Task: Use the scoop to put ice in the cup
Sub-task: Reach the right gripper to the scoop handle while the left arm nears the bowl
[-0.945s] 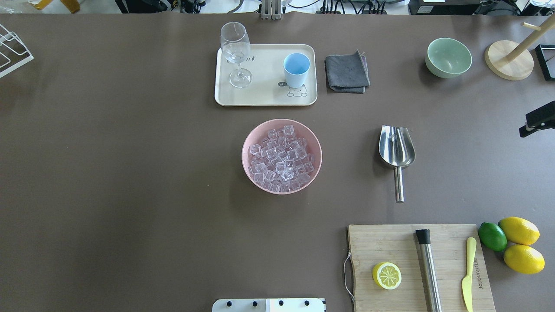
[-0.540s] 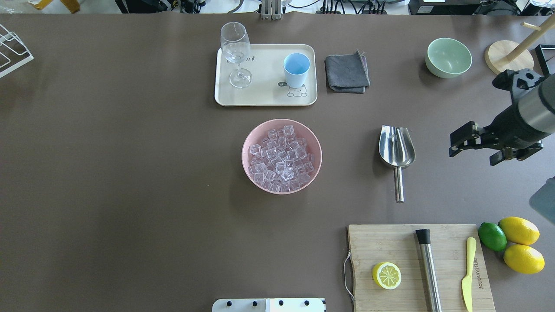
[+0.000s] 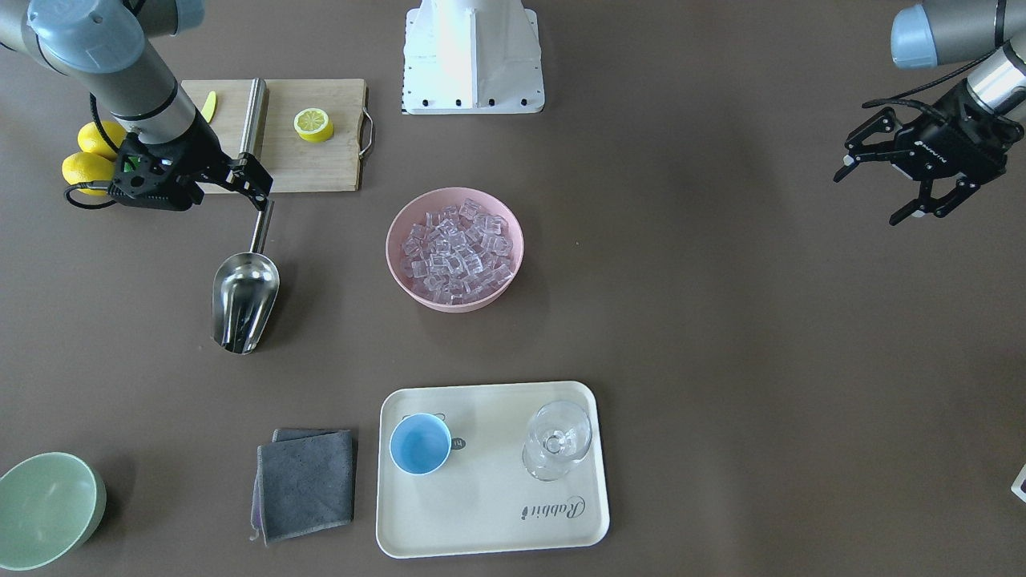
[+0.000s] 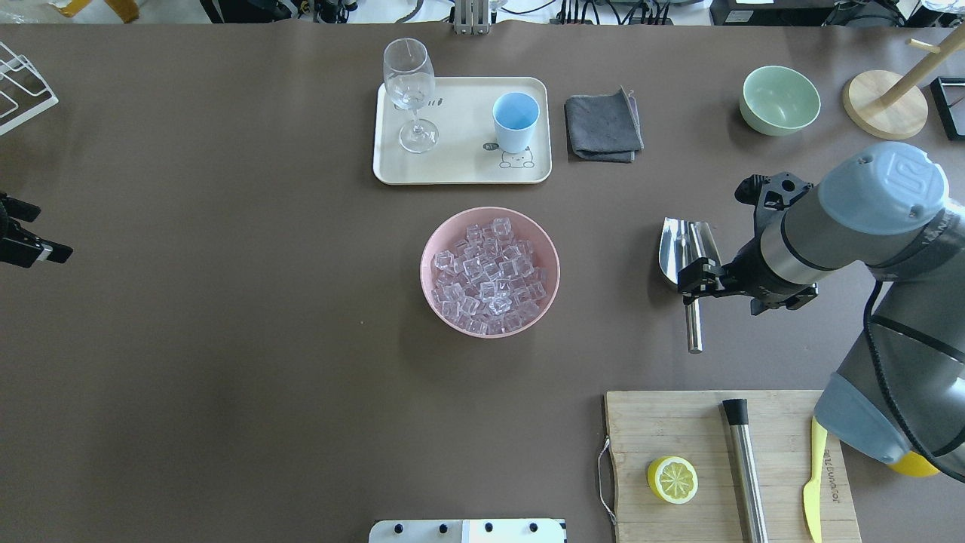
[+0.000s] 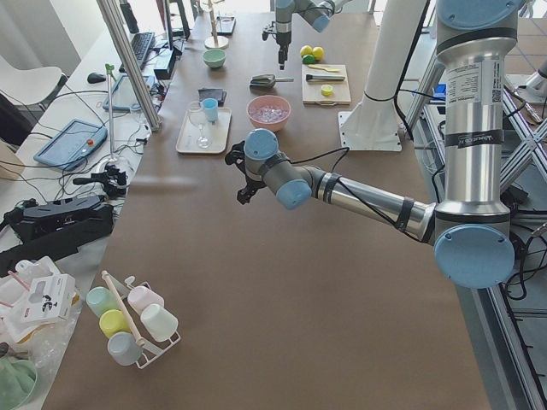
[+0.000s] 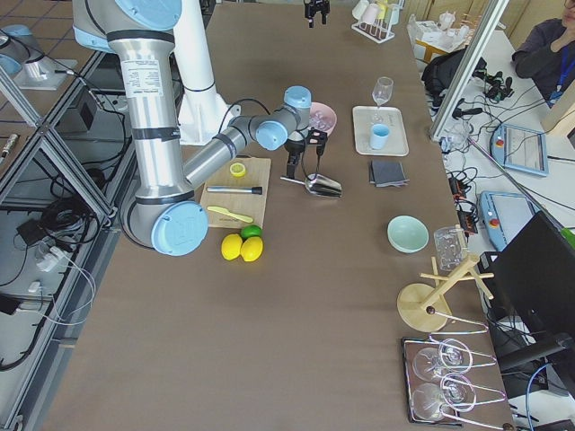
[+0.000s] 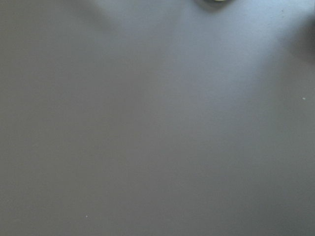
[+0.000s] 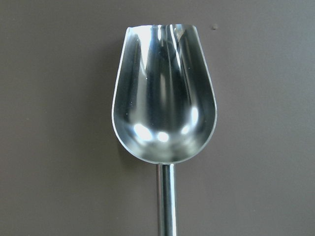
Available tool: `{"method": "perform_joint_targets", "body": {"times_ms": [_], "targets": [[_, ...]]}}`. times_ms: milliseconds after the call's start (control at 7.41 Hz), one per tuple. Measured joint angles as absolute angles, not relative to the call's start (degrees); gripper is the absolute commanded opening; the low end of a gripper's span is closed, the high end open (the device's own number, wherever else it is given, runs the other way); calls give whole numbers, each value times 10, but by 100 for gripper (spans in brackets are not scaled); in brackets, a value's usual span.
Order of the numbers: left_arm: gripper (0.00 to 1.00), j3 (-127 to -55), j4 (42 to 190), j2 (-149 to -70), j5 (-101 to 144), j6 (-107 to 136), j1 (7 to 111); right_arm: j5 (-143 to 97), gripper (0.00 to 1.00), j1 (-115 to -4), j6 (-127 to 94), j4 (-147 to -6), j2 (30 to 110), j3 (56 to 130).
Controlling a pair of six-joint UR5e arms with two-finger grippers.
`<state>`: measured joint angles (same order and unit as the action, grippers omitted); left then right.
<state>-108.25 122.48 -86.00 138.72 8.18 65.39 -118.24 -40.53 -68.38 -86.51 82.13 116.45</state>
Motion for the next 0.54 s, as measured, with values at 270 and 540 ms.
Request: {"method": "perform_joint_targets", "body": {"times_ms": [270, 540], "targets": [[99, -1004, 1332, -895, 1414, 77, 634, -1177, 97, -394, -677, -861, 799, 1130], [99, -972, 1377, -945, 1422, 76, 629, -1176, 93, -389, -667, -857, 796, 1104]]}}
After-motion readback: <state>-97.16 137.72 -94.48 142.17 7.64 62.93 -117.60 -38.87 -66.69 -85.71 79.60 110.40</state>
